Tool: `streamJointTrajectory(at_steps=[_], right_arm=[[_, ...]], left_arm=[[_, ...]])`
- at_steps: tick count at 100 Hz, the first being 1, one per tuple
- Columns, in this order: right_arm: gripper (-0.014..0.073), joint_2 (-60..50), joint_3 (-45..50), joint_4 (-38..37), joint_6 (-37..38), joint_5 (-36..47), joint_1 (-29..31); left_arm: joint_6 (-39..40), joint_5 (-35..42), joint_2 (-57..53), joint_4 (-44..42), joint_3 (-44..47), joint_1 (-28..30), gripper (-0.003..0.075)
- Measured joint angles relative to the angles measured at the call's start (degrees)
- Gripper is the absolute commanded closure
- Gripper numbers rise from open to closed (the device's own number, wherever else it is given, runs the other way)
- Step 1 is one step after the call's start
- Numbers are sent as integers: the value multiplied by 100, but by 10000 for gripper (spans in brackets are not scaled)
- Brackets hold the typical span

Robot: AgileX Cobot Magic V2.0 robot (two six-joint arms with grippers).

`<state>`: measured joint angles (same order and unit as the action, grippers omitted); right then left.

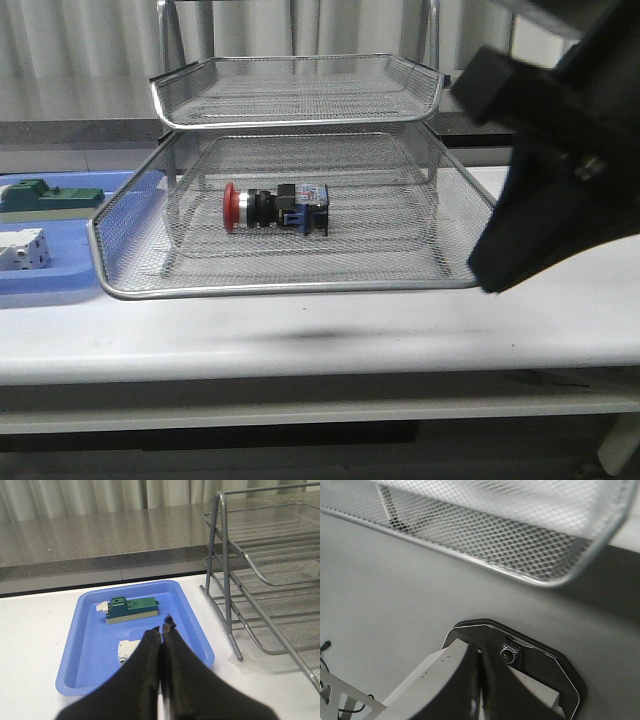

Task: Place button on rack with both arms
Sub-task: 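Push the middle tray with the button back into the rack with right gripper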

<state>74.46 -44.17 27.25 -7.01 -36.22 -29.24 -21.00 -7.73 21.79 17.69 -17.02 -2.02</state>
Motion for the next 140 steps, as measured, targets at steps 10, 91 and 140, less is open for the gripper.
streamJointTrajectory(at_steps=[10, 91, 140], right_arm=[[660, 420, 0, 144, -3, 405, -409], [660, 1712, -347, 33, -13, 2286, -1176], [660, 2657, -1731, -616, -13, 2290, -518]], left_arm=[[0, 0, 0, 0, 0, 0, 741], [4, 0, 0, 0, 0, 0, 741], [4, 0, 0, 0, 0, 0, 741]])
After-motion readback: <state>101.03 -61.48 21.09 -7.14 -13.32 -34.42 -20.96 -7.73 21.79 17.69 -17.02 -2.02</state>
